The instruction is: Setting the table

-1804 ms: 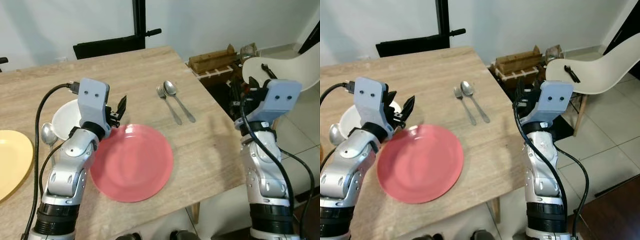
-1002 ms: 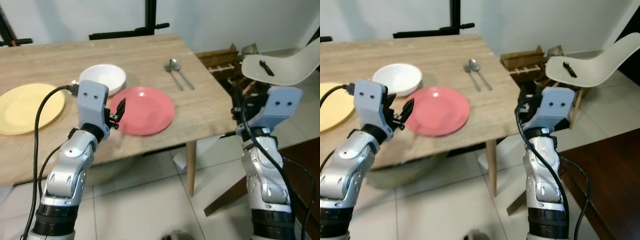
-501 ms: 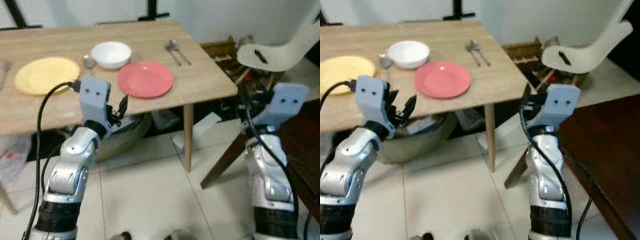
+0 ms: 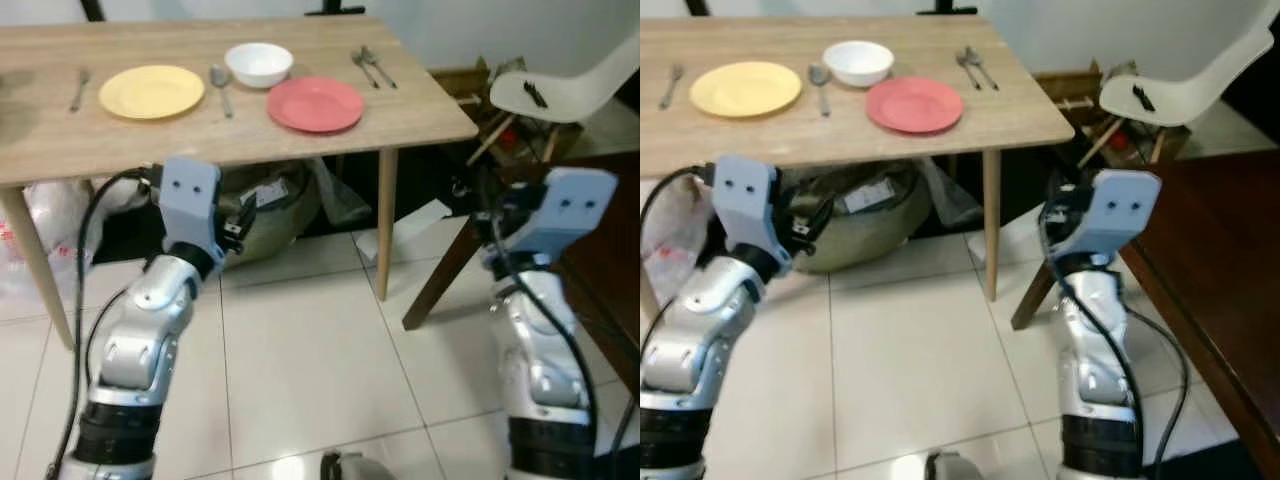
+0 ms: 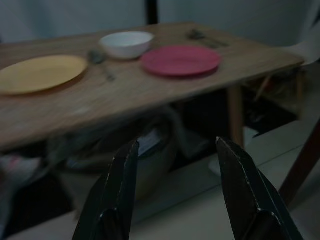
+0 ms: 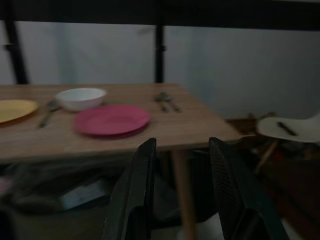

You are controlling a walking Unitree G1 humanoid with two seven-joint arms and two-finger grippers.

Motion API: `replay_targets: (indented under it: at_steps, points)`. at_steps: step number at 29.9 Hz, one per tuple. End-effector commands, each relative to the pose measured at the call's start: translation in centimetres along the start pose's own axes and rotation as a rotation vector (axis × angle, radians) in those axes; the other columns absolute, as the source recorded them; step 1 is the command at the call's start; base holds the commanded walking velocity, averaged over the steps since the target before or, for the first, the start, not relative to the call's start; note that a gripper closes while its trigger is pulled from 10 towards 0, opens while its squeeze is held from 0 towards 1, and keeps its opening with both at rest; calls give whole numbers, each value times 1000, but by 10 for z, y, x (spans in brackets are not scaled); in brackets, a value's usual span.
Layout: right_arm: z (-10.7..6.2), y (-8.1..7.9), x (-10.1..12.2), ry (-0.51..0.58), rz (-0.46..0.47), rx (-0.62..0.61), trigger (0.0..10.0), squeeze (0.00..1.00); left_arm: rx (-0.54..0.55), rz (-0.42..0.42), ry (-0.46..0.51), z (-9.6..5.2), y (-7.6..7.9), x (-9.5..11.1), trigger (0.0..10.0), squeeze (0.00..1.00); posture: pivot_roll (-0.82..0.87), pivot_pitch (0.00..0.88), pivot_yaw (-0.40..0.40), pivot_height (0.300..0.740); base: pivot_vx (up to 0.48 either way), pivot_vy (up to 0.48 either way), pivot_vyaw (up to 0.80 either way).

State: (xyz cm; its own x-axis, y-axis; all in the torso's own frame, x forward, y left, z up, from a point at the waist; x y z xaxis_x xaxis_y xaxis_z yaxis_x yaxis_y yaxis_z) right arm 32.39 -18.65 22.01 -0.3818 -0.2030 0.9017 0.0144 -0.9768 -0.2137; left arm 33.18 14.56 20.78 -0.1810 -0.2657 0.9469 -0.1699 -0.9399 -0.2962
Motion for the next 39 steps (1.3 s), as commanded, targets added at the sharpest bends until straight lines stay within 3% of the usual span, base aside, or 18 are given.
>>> replay_targets:
  at_steps: [1, 39]
  points:
    - [-2, 5, 0, -4, -4, -21, 10000, 0, -11, 0, -9, -1, 2, -2, 10000, 0, -97, 24, 44, 740, -398, 0, 0]
    - [-4, 9, -1, -8, -9, -34, 10000, 0, -28, 5, -4, 2, 5, -2, 10000, 0, -103, 24, 52, 740, -392, 0, 0]
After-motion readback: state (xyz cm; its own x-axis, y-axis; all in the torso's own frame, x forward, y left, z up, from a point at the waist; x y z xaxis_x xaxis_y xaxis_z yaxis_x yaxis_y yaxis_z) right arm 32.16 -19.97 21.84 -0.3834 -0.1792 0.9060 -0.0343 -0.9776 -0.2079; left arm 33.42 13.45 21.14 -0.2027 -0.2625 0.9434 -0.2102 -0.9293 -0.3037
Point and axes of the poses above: a point about 5 cm out from each wrist's last joint towards the gripper, its own z axis pointing out of the wrist towards the gripper, its own x axis along the axis of the wrist's last joint, y = z × x, the point moved 2 cm from there along z, pointing out of the wrist towards the gripper, and after that the axes turned 12 degrees about z, right-handed, at the moved point
